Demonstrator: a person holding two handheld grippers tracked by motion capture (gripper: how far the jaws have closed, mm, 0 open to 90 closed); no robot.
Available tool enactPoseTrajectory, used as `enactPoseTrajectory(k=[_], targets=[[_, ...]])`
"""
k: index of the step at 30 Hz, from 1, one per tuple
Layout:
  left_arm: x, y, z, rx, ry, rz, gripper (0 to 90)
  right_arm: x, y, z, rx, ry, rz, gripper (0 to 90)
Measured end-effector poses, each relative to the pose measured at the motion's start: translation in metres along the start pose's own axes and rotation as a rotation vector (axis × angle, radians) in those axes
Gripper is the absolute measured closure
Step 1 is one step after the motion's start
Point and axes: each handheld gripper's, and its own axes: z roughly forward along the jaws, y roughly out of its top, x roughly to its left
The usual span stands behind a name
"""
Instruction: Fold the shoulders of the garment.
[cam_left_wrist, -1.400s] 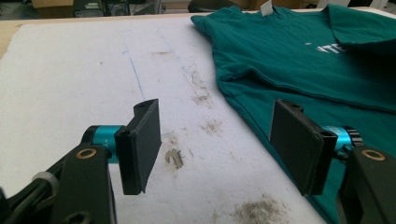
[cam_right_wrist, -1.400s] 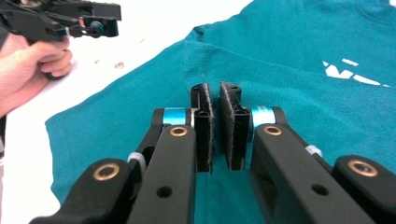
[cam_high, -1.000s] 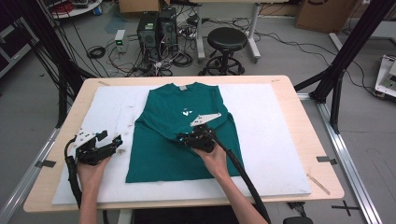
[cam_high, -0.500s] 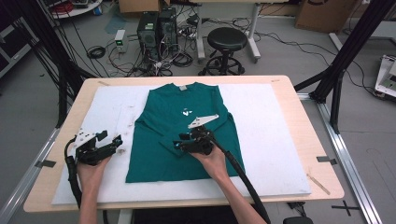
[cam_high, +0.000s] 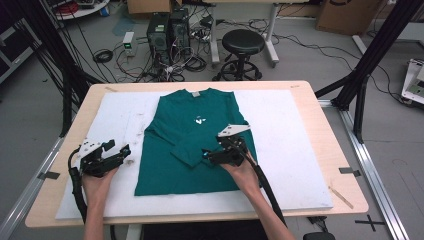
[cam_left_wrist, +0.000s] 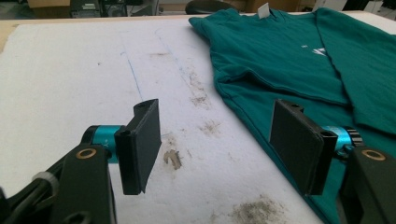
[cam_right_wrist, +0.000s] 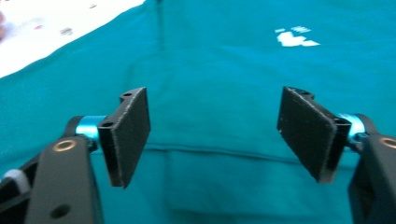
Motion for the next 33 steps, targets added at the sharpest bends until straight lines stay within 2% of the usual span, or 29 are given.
enactPoseTrajectory(k=[2, 4, 10, 16, 22, 24, 29, 33], targets=[[0.000, 0.000, 0.000, 0.003, 0.003, 0.004, 34.0, -0.006, -0.004, -0.009, -0.024, -0.037, 0.010, 23.1], [0.000, 0.000, 0.000, 0.003, 0.006, 0.003, 33.6, -0.015, -0.010, -0.020, -0.054, -0.072, 0.043, 22.7], [-0.001, 0.000, 0.001, 0.007, 0.013, 0.006, 33.2, -0.038, -0.025, -0.049, -0.111, -0.127, 0.089, 22.7], [-0.002, 0.000, 0.001, 0.012, 0.016, 0.019, 33.2, -0.062, -0.040, -0.065, -0.105, -0.187, 0.119, 22.8], [-0.004, 0.001, 0.002, 0.021, 0.022, 0.033, 33.2, -0.084, -0.065, -0.082, -0.096, -0.243, 0.170, 23.1], [-0.004, 0.001, 0.002, 0.023, 0.023, 0.036, 33.2, -0.089, -0.072, -0.088, -0.099, -0.264, 0.190, 23.4], [-0.004, 0.001, 0.002, 0.022, 0.019, 0.031, 33.2, -0.100, -0.079, -0.099, -0.126, -0.295, 0.200, 23.7], [-0.004, 0.001, 0.002, 0.023, 0.019, 0.033, 33.2, -0.105, -0.086, -0.104, -0.132, -0.308, 0.220, 23.8]])
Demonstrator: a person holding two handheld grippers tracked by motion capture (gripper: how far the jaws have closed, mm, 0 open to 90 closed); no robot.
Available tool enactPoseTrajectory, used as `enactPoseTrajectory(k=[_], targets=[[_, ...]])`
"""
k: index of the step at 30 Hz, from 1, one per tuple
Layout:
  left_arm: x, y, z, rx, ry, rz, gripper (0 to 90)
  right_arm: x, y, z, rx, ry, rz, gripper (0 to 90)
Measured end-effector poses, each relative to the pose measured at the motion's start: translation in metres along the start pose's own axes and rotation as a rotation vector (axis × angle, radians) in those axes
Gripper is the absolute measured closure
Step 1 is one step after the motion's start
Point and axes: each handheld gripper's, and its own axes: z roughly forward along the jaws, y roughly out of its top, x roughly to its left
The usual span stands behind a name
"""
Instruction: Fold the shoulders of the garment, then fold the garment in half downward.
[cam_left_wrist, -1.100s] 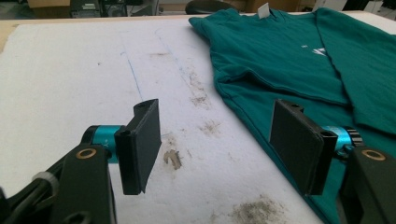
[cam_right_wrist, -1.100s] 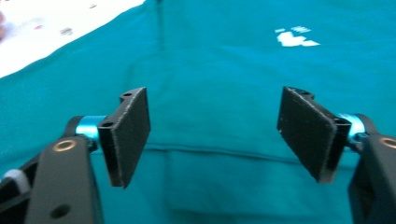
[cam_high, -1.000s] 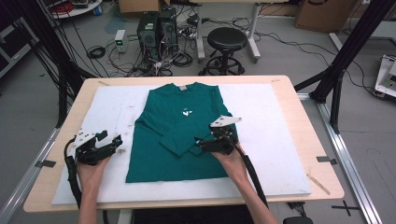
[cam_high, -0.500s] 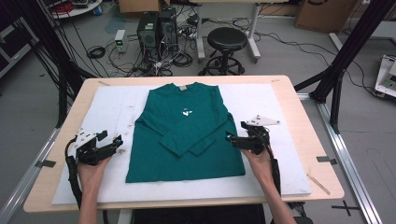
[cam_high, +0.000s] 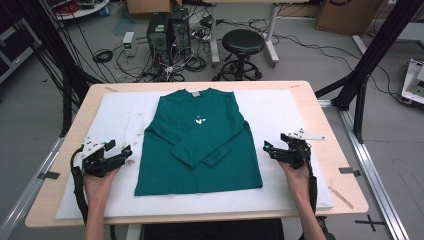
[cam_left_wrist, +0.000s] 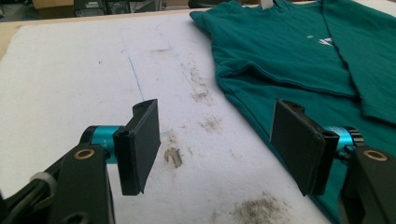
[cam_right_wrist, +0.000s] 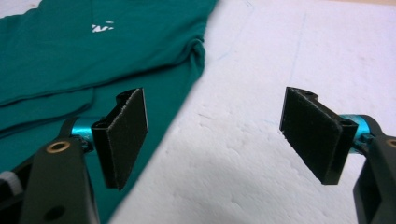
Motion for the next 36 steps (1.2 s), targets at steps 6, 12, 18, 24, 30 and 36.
enactPoseTrajectory(k=[6, 12, 18, 24, 30, 36], targets=[[-0.001, 0.000, 0.000, 0.000, 0.015, 0.001, 31.6, -0.007, -0.004, -0.003, -0.001, -0.005, 0.029, 24.4], [-0.003, 0.000, 0.000, 0.007, 0.019, 0.018, 31.5, -0.008, -0.006, -0.002, 0.012, -0.009, 0.023, 24.4], [-0.003, 0.000, 0.001, 0.013, 0.018, 0.021, 31.5, -0.008, -0.006, -0.002, 0.013, -0.006, 0.025, 24.5], [-0.002, 0.000, 0.000, 0.009, 0.010, 0.018, 31.5, -0.007, -0.007, -0.001, 0.019, -0.008, 0.016, 24.9], [-0.008, 0.001, 0.000, 0.055, -0.013, 0.036, 31.5, -0.005, -0.006, -0.002, 0.017, -0.004, 0.004, 25.0], [-0.020, 0.008, 0.001, 0.111, -0.031, 0.034, 34.7, -0.005, -0.007, -0.002, 0.025, 0.001, 0.006, 25.0]])
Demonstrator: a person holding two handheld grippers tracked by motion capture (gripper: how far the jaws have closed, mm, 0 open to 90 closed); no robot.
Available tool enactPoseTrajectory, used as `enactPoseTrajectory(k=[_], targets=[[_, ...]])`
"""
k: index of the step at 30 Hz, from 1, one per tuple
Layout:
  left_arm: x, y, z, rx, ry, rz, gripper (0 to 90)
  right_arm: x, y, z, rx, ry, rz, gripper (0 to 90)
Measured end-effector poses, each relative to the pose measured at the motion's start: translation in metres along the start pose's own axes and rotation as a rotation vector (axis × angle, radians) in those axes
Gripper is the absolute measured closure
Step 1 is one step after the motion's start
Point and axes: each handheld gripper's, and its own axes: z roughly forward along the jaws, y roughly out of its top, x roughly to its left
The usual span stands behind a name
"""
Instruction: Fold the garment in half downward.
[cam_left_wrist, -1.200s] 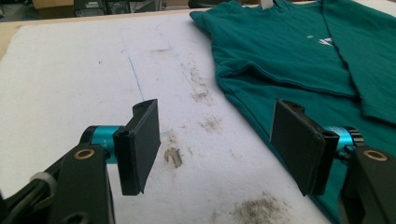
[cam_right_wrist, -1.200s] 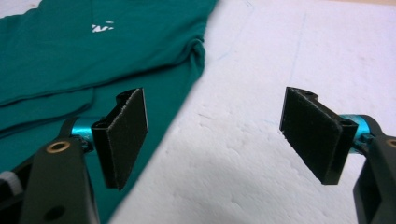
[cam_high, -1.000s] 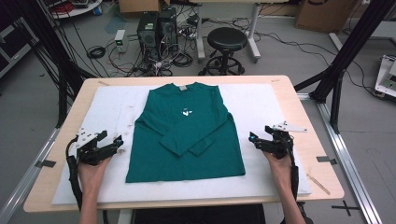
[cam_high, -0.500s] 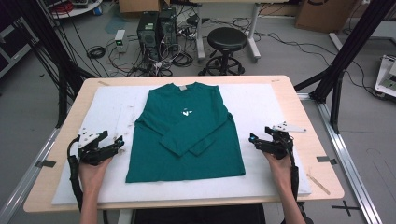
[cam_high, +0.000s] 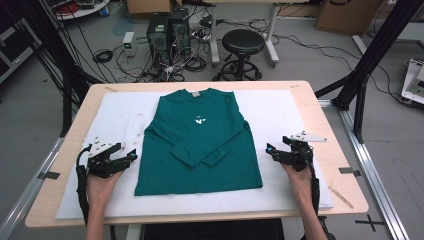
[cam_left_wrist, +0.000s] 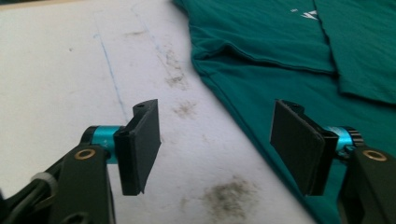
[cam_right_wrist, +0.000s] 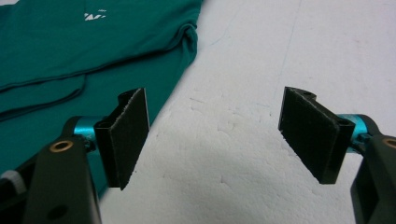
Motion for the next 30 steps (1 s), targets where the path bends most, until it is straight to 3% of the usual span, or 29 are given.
enactPoseTrajectory(k=[4, 7, 11, 14, 24, 30], targets=[[-0.008, 0.006, 0.001, 0.012, -0.054, -0.034, 34.7, 0.002, 0.000, -0.001, -0.010, 0.014, -0.005, 25.0], [-0.014, 0.010, 0.006, 0.087, -0.091, -0.047, 37.1, 0.004, 0.001, -0.001, -0.019, 0.018, -0.013, 25.0], [-0.022, 0.012, 0.013, 0.184, -0.073, -0.011, 41.6, 0.007, 0.001, 0.001, -0.009, 0.028, -0.023, 25.0], [-0.024, 0.011, 0.017, 0.225, -0.060, -0.018, 42.8, 0.010, 0.001, 0.003, 0.002, 0.037, -0.033, 25.3], [-0.032, 0.010, 0.022, 0.234, -0.025, -0.016, 48.3, 0.016, 0.001, 0.007, 0.027, 0.042, -0.059, 25.6], [-0.037, 0.009, 0.027, 0.260, -0.016, 0.009, 50.7, 0.018, 0.001, 0.008, 0.034, 0.039, -0.064, 25.6]])
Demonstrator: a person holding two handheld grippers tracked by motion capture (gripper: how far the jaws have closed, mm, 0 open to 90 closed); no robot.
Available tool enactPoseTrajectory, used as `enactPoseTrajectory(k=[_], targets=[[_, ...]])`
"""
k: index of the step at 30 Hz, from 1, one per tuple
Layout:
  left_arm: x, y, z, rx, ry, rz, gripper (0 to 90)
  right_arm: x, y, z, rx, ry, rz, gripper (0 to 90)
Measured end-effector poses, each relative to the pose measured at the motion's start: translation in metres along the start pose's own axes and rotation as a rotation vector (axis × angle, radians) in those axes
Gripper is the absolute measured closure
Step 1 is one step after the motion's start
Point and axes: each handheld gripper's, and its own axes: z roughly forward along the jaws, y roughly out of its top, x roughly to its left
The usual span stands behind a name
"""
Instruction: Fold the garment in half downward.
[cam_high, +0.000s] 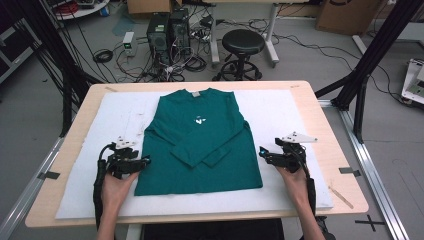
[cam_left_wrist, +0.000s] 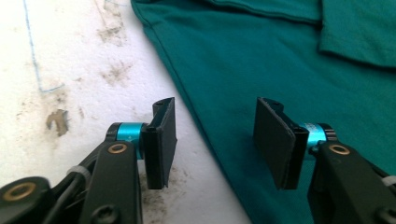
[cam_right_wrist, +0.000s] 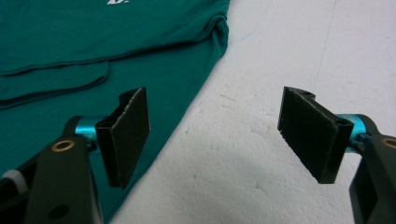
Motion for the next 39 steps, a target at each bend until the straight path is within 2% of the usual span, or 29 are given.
enactPoseTrajectory(k=[4, 8, 11, 13, 17, 22, 26, 39], targets=[[-0.001, 0.000, 0.001, -0.009, 0.002, 0.001, 51.5, 0.002, 0.000, 0.001, 0.013, -0.017, -0.010, 25.9], [-0.004, -0.001, 0.001, -0.016, 0.000, 0.018, 55.1, 0.006, 0.001, 0.006, 0.050, -0.026, -0.024, 28.6], [-0.006, -0.001, 0.001, -0.022, -0.007, 0.035, 60.0, 0.011, 0.002, 0.010, 0.083, -0.022, -0.028, 30.9], [-0.006, -0.001, 0.001, -0.023, -0.016, 0.040, 63.7, 0.015, 0.003, 0.014, 0.101, -0.031, -0.047, 31.0], [-0.006, -0.002, 0.001, -0.030, -0.033, 0.040, 70.1, 0.020, 0.004, 0.022, 0.152, -0.025, -0.063, 34.7], [-0.008, -0.003, 0.002, -0.036, -0.057, 0.072, 81.7, 0.023, 0.004, 0.027, 0.178, -0.033, -0.066, 34.8], [-0.004, -0.004, 0.002, -0.036, -0.089, 0.038, 84.3, 0.024, 0.003, 0.029, 0.193, -0.032, -0.064, 34.8], [-0.002, -0.004, 0.002, -0.040, -0.105, 0.023, 84.5, 0.028, 0.004, 0.032, 0.199, -0.032, -0.066, 38.1]])
